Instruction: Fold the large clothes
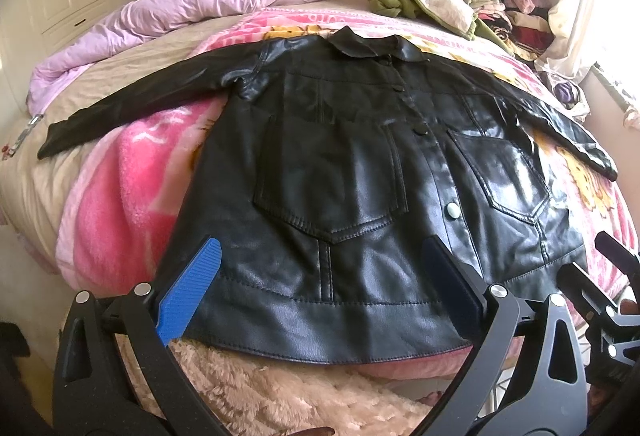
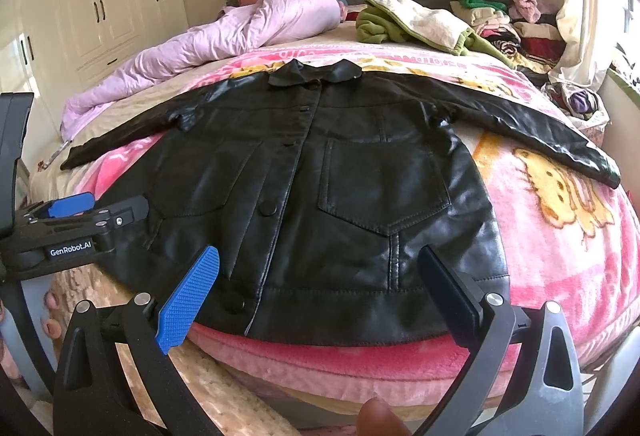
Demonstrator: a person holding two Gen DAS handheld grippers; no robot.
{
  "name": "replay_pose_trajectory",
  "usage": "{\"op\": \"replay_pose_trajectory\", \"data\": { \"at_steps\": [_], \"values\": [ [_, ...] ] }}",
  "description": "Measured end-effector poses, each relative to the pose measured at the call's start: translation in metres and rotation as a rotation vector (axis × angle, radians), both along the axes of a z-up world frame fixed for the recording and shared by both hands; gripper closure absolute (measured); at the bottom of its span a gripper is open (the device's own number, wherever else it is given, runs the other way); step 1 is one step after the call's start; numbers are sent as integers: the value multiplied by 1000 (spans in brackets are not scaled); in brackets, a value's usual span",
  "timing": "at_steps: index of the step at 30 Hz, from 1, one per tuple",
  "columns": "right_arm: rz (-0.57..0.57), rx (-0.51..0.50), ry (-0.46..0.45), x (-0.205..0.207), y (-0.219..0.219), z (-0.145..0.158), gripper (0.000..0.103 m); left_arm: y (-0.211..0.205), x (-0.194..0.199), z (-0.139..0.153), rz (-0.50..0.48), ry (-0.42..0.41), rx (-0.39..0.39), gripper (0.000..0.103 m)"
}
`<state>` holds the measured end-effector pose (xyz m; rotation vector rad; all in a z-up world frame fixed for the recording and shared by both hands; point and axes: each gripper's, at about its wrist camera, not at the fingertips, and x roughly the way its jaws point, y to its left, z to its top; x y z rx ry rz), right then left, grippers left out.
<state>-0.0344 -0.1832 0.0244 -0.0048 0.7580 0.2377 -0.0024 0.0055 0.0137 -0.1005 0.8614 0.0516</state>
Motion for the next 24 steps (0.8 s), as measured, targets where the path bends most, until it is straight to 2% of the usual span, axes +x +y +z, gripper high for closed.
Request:
{"op": "replay_pose_trajectory", "data": {
  "at_steps": [16, 24],
  "values": [
    [4, 32, 9, 27, 12, 5, 4, 17, 24, 9, 23, -11, -26, 9],
    [-16, 57, -4, 48, 12, 15, 4, 26, 43, 19, 41, -41, -8, 9]
  ]
}}
